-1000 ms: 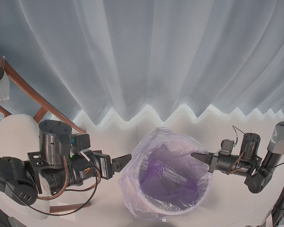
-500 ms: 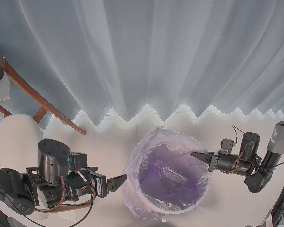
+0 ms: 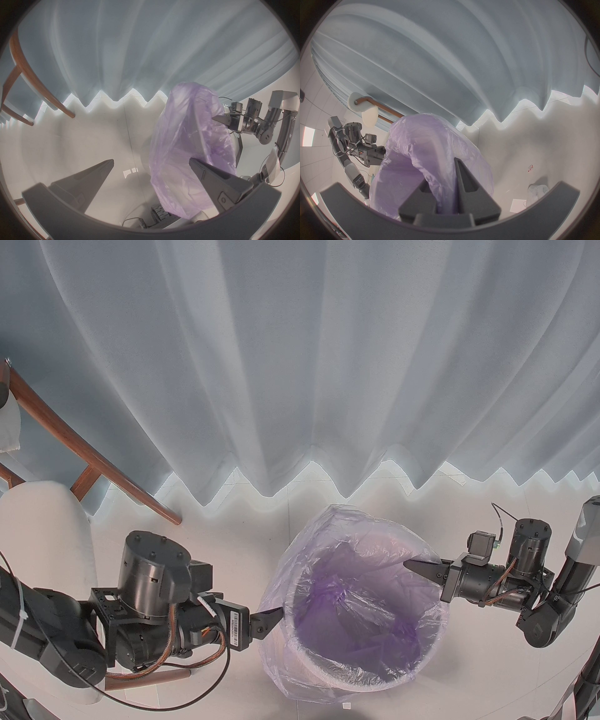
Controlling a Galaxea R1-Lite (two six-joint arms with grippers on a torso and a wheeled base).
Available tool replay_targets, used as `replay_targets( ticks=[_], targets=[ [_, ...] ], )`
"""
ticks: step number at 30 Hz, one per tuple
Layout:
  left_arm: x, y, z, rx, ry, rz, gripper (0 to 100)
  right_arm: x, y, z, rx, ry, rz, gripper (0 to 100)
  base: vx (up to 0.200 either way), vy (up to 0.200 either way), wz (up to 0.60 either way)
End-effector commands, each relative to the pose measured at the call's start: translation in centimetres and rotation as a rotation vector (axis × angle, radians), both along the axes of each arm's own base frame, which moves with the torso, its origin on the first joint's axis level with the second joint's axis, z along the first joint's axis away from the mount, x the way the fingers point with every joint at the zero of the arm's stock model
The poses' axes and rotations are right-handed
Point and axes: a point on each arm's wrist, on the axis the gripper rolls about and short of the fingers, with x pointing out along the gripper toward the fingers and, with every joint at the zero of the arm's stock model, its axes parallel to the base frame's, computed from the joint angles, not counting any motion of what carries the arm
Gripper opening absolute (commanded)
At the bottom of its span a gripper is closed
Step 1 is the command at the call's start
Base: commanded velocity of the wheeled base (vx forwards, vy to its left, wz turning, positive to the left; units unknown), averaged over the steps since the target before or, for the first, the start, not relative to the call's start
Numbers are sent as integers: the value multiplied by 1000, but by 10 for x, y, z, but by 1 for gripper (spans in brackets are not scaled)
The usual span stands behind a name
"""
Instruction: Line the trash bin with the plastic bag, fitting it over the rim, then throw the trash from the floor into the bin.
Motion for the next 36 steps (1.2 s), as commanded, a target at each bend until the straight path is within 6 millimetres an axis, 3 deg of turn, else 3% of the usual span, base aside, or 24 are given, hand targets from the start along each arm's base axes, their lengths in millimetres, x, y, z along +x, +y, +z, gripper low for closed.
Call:
replay_targets(
  ticks=[1,12,24,30,36],
  targets=[
    [18,-8,-7,13,13,25,100,-1,0,5,2,-15,1,0,0,0,0],
    [47,-11,11,-4,-78,86,100,-5,2,6,2,-16,13,0,0,0,0],
    [65,-8,-8,34,-39,136,100,-11,2,22,33,-58,58,0,0,0,0],
    [80,-9,-15,50,-34,169,100,-21,1,42,111,-54,82,0,0,0,0],
    [79,-8,-18,56,-25,175,100,-26,0,49,138,-54,83,0,0,0,0]
  ],
)
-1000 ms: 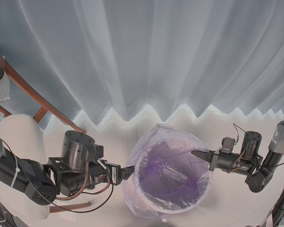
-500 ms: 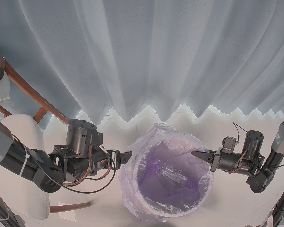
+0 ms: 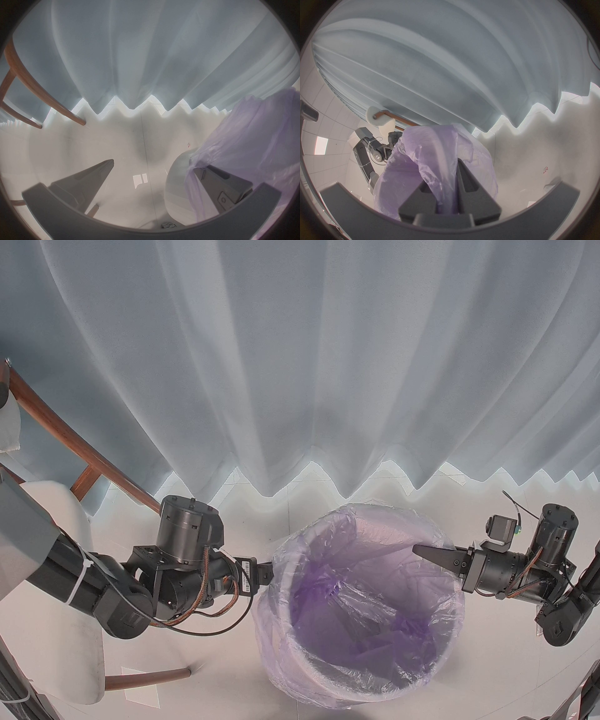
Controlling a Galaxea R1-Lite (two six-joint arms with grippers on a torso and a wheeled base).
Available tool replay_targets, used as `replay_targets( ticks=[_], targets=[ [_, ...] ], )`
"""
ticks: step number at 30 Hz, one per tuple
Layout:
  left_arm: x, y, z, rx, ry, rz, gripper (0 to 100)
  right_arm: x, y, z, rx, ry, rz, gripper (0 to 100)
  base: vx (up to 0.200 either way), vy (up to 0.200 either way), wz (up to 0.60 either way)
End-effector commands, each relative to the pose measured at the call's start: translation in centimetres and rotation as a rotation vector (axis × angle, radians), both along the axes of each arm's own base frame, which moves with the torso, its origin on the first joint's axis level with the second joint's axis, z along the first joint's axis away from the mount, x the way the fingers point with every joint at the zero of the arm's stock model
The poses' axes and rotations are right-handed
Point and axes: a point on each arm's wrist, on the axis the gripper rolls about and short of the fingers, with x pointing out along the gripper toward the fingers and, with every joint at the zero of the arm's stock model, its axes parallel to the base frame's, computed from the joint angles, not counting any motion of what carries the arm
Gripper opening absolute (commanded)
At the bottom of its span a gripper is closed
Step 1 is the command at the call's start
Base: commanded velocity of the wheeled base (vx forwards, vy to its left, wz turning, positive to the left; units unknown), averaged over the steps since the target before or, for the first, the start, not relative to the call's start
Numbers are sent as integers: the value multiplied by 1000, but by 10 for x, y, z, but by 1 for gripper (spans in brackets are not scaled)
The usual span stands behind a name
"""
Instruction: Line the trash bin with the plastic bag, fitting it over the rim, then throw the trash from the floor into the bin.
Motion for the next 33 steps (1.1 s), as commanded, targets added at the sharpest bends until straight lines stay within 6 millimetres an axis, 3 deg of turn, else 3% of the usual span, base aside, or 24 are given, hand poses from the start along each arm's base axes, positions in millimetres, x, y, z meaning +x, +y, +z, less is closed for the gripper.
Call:
replay_targets(
  ticks=[1,10,14,21,27,33],
  targets=[
    [1,0,-6,9,17,5,100,-5,-2,10,10,-32,-1,0,0,0,0],
    [-3,10,-2,11,13,22,100,-1,-9,10,15,-29,-33,0,0,0,0],
    [-10,13,19,-28,-45,21,100,2,-14,7,9,-23,-52,0,0,0,0],
    [-20,18,34,-70,-95,12,100,8,-15,3,6,-15,-61,0,0,0,0],
    [-33,27,56,-148,-216,14,100,20,-22,-13,-16,18,-94,0,0,0,0],
    [-57,43,91,-267,-351,22,100,45,-15,-52,-139,55,-203,0,0,0,0]
  ],
)
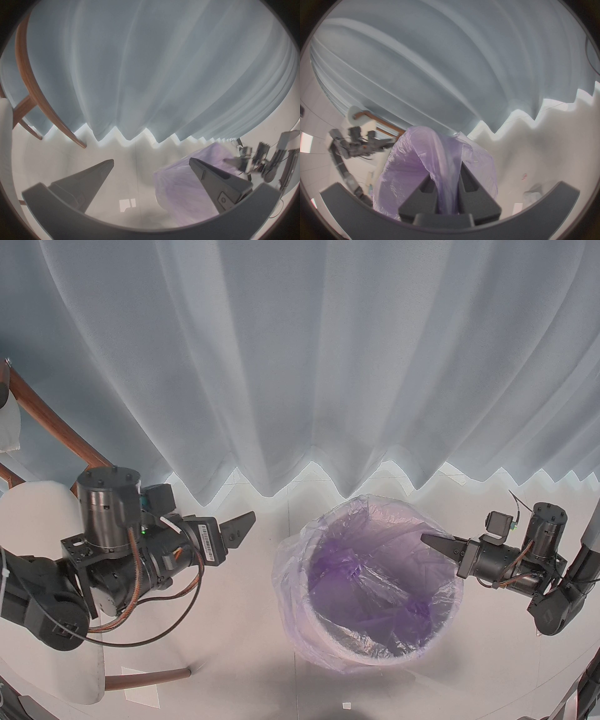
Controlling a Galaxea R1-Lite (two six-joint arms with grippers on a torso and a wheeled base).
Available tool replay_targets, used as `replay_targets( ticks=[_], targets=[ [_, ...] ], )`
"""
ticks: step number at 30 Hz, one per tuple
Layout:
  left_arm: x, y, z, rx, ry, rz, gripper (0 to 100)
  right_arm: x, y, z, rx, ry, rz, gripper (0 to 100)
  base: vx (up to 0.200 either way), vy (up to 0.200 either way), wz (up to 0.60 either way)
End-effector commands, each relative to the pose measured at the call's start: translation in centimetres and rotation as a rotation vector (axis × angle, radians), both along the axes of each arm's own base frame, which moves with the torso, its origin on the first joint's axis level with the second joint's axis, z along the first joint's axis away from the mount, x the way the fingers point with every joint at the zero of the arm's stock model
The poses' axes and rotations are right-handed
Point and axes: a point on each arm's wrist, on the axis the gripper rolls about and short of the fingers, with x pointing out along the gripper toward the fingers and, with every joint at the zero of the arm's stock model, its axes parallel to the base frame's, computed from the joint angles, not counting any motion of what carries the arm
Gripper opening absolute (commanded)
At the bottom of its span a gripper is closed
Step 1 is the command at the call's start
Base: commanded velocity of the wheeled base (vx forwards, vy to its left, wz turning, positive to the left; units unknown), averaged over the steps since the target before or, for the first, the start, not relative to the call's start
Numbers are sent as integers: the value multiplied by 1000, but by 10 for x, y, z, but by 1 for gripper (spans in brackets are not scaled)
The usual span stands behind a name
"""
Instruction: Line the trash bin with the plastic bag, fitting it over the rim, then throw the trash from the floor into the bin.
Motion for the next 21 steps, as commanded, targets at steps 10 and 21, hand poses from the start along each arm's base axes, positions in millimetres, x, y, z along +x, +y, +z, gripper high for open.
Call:
replay_targets(
  ticks=[10,21],
  targets=[
    [-35,30,98,-164,-415,35,100,31,60,-67,-122,89,-33,0,0,0,0],
    [-70,75,128,-148,-565,269,100,33,62,-89,-130,63,-28,0,0,0,0]
  ],
)
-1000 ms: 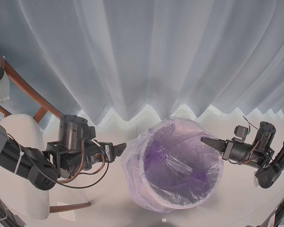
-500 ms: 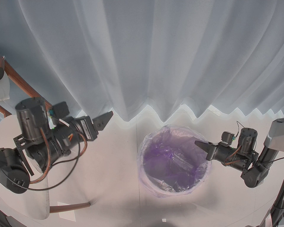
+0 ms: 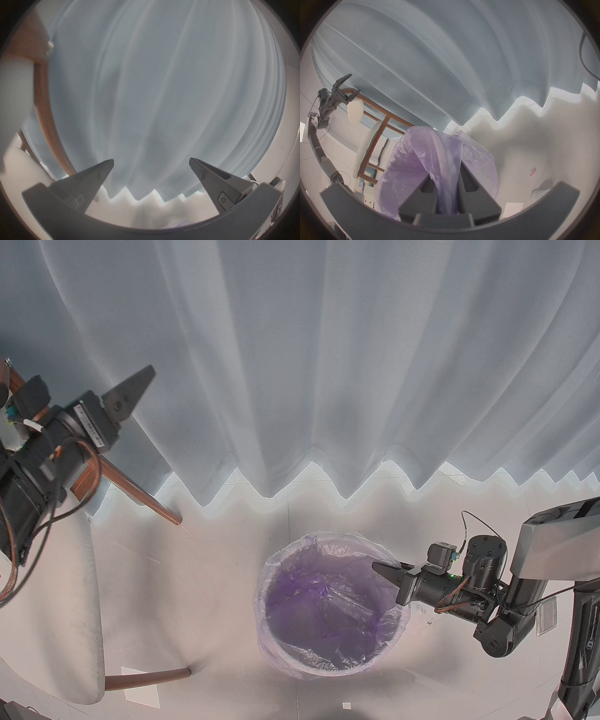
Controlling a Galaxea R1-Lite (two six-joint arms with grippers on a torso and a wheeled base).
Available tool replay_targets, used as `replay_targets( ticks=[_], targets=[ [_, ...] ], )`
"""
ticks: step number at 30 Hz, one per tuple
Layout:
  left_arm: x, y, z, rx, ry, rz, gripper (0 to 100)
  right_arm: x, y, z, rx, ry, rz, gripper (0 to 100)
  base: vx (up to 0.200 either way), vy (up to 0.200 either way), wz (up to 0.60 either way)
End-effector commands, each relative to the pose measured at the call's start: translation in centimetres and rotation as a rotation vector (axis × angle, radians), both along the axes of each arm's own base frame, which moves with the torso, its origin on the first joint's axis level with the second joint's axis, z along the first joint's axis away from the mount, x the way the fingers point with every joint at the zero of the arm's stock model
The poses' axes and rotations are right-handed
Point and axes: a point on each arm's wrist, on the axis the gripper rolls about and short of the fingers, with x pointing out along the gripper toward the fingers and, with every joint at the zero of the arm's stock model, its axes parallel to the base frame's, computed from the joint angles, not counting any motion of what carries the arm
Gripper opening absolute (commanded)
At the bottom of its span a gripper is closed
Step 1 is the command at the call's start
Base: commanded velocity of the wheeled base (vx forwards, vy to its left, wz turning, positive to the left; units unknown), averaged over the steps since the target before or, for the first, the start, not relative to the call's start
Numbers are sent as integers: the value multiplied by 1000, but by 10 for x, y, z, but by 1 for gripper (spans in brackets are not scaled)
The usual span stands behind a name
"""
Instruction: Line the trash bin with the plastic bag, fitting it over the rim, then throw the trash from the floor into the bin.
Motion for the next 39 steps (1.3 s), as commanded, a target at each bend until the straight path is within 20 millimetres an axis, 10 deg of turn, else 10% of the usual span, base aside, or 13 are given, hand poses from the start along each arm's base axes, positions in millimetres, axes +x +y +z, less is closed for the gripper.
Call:
replay_targets(
  ticks=[1,22,39],
  targets=[
    [-22,26,13,-29,-69,86,100,1,1,-23,-28,47,3,0,0,0,0],
    [-66,46,-3,25,-110,45,100,12,15,-32,-28,27,31,0,0,0,0],
    [-107,1,-47,160,80,-473,100,29,17,-39,-43,-21,26,0,0,0,0]
  ],
)
